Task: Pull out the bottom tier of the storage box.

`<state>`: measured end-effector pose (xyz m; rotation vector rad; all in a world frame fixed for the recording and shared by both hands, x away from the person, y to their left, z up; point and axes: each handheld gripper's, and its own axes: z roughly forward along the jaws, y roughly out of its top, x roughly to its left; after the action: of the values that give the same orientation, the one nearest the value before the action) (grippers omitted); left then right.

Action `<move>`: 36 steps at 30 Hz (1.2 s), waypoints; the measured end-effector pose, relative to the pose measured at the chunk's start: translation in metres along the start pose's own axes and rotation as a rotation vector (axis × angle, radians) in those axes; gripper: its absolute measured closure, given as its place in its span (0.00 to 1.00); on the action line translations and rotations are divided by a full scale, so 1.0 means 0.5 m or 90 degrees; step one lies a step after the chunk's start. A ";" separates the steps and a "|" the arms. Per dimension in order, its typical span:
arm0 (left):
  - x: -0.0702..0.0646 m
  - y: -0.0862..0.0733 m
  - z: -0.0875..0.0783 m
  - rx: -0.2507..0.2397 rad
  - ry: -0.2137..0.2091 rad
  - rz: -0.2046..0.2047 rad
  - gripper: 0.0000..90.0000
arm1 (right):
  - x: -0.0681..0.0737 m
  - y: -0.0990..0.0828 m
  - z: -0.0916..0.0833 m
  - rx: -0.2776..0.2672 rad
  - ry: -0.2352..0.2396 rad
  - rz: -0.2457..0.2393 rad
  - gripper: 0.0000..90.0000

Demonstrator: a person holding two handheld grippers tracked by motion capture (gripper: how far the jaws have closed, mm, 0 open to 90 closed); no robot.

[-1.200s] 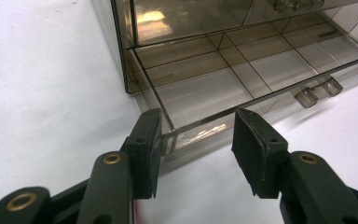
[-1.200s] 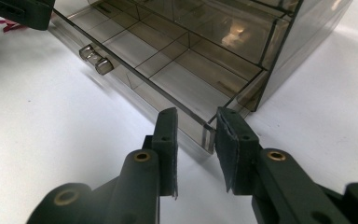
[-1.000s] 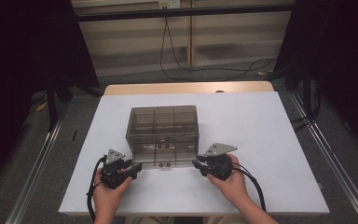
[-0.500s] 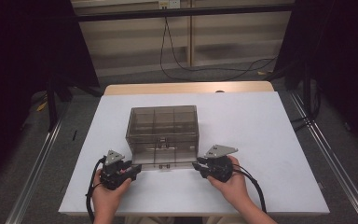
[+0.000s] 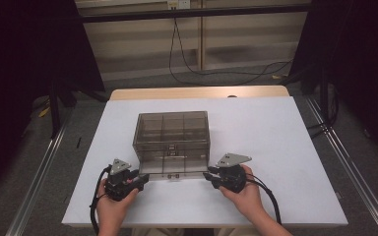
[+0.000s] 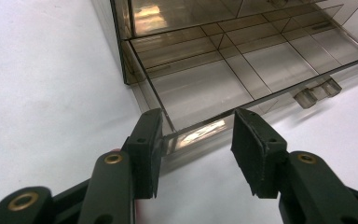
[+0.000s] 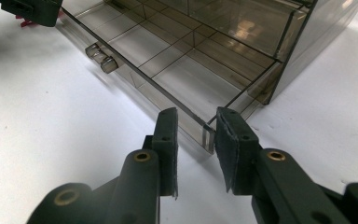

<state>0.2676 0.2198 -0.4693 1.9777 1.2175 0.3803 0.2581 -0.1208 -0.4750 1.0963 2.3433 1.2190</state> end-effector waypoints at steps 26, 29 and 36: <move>-0.004 -0.007 -0.006 0.001 -0.001 -0.004 0.60 | 0.006 -0.004 -0.005 0.001 0.006 0.003 0.78; -0.004 -0.007 -0.007 0.003 -0.003 -0.002 0.60 | 0.006 -0.005 -0.005 0.002 0.008 0.001 0.78; -0.006 -0.009 -0.009 0.005 0.004 0.003 0.60 | 0.008 -0.006 -0.008 0.004 0.013 0.006 0.78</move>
<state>0.2606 0.2205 -0.4690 1.9882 1.2206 0.3845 0.2518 -0.1211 -0.4746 1.1030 2.3615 1.2326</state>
